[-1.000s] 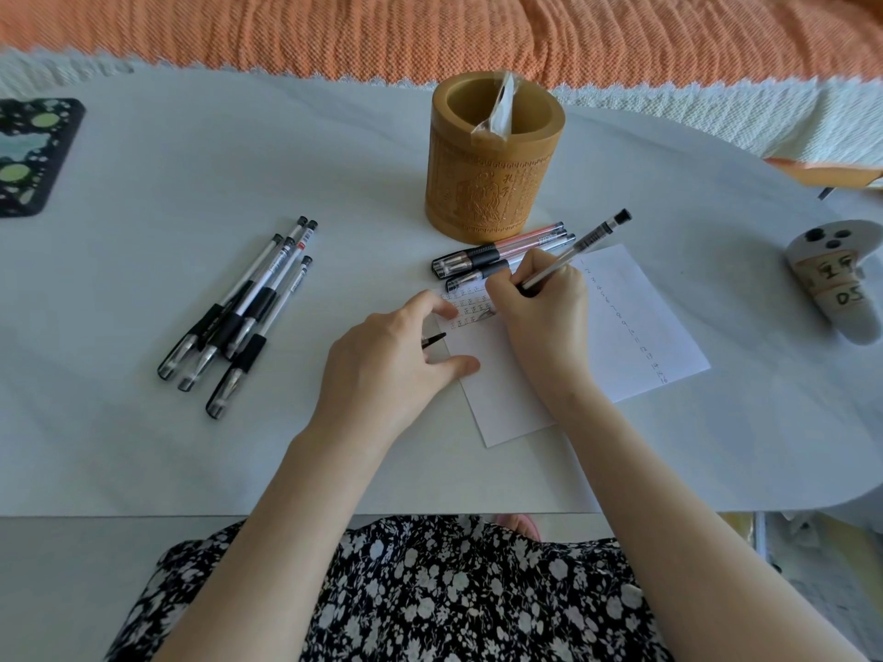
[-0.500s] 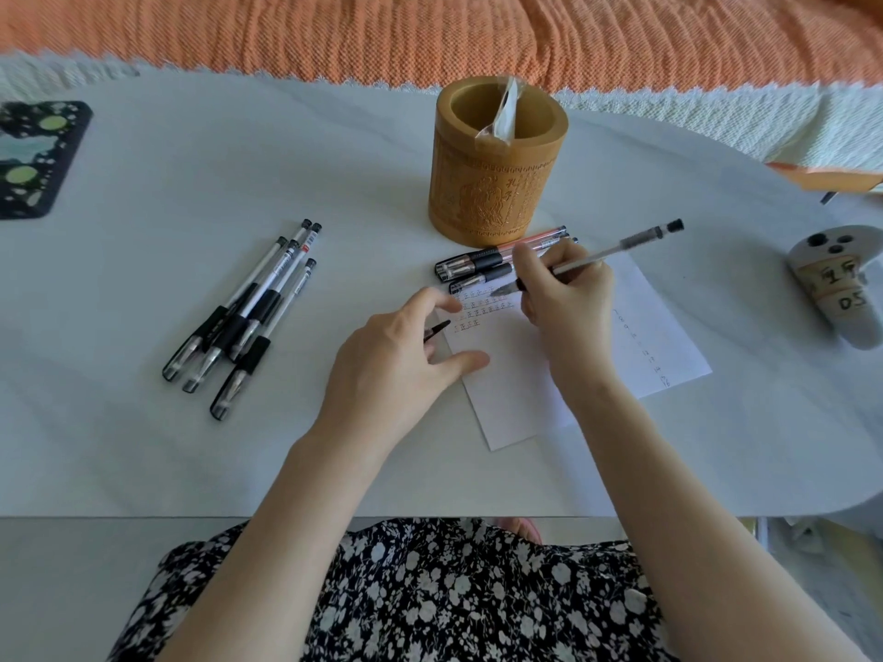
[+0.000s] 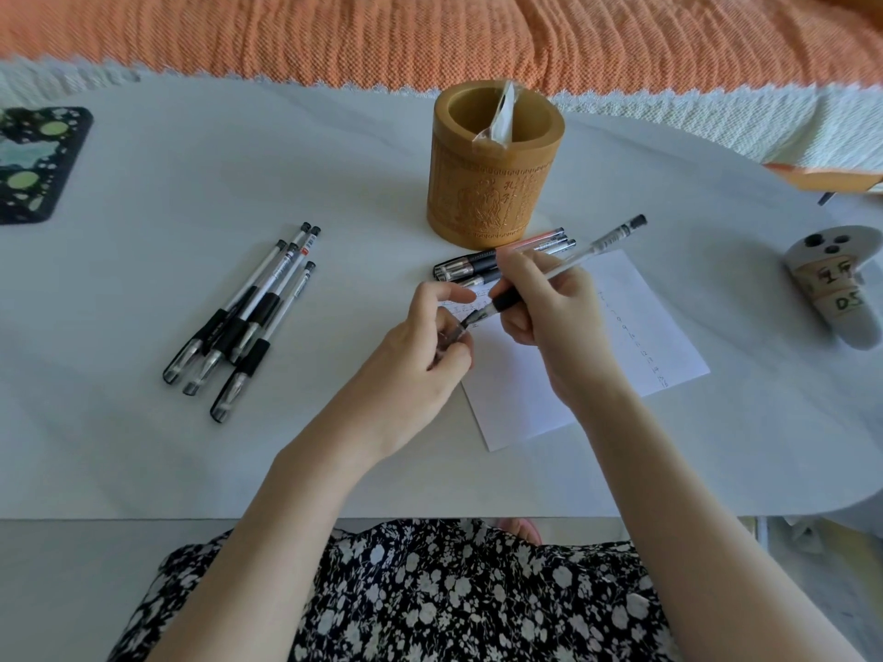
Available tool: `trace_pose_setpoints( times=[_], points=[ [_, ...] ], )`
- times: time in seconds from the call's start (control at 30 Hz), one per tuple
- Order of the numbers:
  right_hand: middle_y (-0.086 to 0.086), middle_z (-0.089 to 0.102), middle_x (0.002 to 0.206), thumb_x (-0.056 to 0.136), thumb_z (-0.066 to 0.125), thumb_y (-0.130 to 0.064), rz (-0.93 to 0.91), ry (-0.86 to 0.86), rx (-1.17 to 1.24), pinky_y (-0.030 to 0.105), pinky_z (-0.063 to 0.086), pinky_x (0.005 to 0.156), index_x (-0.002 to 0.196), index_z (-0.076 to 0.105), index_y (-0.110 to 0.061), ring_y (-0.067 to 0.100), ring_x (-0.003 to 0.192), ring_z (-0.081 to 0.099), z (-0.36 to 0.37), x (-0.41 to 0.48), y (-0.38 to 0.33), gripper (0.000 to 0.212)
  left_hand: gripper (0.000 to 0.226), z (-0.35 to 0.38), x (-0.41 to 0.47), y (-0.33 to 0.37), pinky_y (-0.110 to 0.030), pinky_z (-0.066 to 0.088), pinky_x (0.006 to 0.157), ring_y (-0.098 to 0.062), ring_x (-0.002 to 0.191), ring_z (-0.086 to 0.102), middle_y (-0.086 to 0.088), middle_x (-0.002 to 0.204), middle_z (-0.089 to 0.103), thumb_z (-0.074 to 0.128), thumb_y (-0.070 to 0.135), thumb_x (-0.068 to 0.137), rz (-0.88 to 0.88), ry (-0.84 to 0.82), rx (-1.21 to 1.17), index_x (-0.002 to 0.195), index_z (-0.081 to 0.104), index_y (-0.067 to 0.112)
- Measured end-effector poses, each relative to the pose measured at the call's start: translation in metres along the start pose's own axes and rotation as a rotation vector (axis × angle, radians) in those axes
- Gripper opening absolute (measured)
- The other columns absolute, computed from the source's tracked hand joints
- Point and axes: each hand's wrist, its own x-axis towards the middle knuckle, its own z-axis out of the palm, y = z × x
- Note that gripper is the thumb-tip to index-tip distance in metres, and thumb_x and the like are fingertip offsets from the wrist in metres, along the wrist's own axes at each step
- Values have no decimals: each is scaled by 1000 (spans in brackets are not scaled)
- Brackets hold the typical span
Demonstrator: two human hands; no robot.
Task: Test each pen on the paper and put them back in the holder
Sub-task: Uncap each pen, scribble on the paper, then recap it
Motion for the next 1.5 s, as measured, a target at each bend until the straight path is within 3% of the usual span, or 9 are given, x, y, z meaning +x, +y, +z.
trace_pose_setpoints(
  times=[0.13, 0.37, 0.53, 0.67, 0.83, 0.97, 1.3, 1.4, 1.5],
  points=[
    [1, 33, 44, 94, 52, -7, -9, -51, -43, 20, 21, 40, 65, 52, 2, 12, 39, 25, 1, -1, 0, 31, 28, 0, -1, 0, -20, 33, 60, -25, 76, 47, -12, 88, 58, 41, 13, 95, 24, -5, -8, 118, 34, 28],
    [-3, 33, 49, 95, 54, -14, 86, -263, -66, 22, 21, 46, 68, 51, -11, 14, 46, 29, -3, -2, -2, 27, 28, 1, 1, 1, -4, 37, 68, 9, 71, 54, 17, 83, 66, 51, 11, 94, 110, 105, -6, 118, 39, 16],
    [0, 42, 57, 84, 67, -24, 65, -337, 9, 22, 22, 48, 56, 61, -21, 12, 52, 32, -12, 0, -4, 29, 14, -4, 4, 1, -7, 42, 56, 1, 55, 59, 10, 76, 69, 67, 13, 84, 118, 325, -28, 96, 60, 15],
    [0, 36, 55, 76, 71, -30, 80, -270, 44, 18, 22, 45, 60, 60, -19, 9, 48, 30, -16, 2, -2, 22, 15, -3, 3, 2, -13, 50, 57, -5, 66, 68, 4, 77, 72, 70, 6, 80, 142, 346, -86, 92, 69, 15],
    [3, 55, 60, 76, 63, -35, 85, -217, 52, 20, 32, 50, 80, 68, -2, 12, 53, 44, -15, 1, -1, 34, 15, -4, 3, 3, -18, 52, 54, -9, 65, 69, 1, 76, 72, 73, 9, 78, 131, 471, -188, 92, 66, 9],
    [7, 53, 60, 80, 65, -32, 29, -148, -33, 19, 34, 48, 87, 61, 18, 13, 52, 44, -12, 0, 1, 50, 11, 0, 3, 0, -28, 55, 58, -9, 64, 70, 0, 72, 72, 74, 12, 77, 105, 491, -163, 82, 66, 7],
    [5, 54, 59, 86, 66, -23, 76, -101, -81, 20, 43, 55, 68, 62, -4, 11, 54, 47, -9, -5, 0, 26, 10, 4, 3, -2, -25, 57, 62, -13, 60, 70, -1, 70, 72, 73, 7, 77, 99, 488, -218, 77, 64, 3],
    [3, 54, 58, 87, 65, -23, 75, -79, -57, 20, 41, 54, 73, 61, 0, 11, 52, 46, -6, -5, 2, 27, 11, 4, 5, -1, -24, 56, 62, -12, 60, 70, -1, 70, 72, 73, 6, 77, 96, 485, -207, 76, 62, 4],
    [6, 51, 63, 91, 61, -23, 104, -76, 61, 20, 35, 52, 92, 59, 17, 12, 55, 43, -3, -2, 4, 41, 12, 3, 11, -1, -29, 58, 64, -10, 62, 70, -2, 71, 71, 73, 10, 79, 97, 511, -150, 79, 62, 5]
  ],
)
